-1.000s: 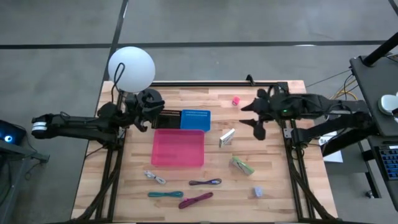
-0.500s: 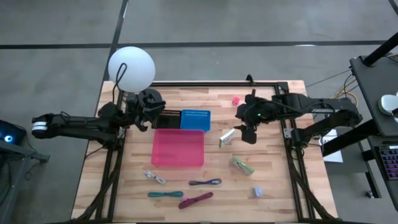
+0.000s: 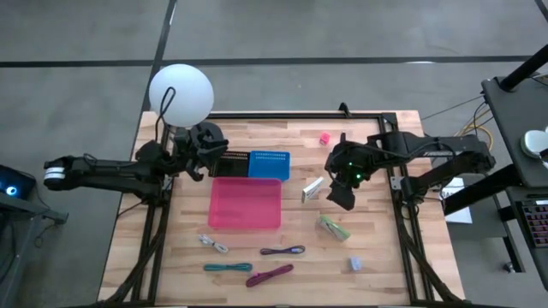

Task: Pick and place items into bin
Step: Put the bottom card reader box into the black bin

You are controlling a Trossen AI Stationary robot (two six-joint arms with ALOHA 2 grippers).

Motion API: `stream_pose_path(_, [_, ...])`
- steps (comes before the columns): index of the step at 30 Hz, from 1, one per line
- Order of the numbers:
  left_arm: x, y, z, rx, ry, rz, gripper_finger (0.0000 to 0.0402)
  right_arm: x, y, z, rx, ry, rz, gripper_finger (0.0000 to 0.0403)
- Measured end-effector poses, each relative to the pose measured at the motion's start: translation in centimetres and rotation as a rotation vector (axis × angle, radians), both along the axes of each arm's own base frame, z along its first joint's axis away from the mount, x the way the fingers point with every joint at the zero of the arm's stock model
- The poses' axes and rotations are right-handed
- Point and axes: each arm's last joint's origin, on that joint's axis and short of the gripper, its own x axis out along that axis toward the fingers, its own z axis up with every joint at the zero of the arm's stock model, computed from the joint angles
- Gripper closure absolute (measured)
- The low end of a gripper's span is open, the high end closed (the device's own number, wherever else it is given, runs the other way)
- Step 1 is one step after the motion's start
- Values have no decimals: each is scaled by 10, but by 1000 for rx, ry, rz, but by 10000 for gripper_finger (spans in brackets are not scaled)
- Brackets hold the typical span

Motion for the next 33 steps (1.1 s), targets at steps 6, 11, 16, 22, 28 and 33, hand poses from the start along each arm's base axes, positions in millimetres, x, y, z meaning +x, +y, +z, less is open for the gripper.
stream_pose_path(6, [2, 0, -1, 0, 9, 0, 288, 2, 11, -8, 15, 64, 1, 183])
stream_pose_path(11, [3, 0, -2, -1, 14, 1, 288, 9, 21, -20, 0, 119, 32, 183])
stream_pose_path(16, [4, 1, -3, -2, 23, 2, 288, 20, 32, -36, -32, 185, 60, 183])
stream_pose_path(22, [5, 1, -4, -4, 28, 1, 288, 25, 43, -56, -52, 299, 92, 183])
stream_pose_path(28, [4, 1, -4, -4, 25, 1, 288, 24, 48, -74, -57, 384, 40, 183])
stream_pose_path(33, [5, 1, -4, -4, 27, 2, 288, 22, 48, -84, -69, 428, -73, 183])
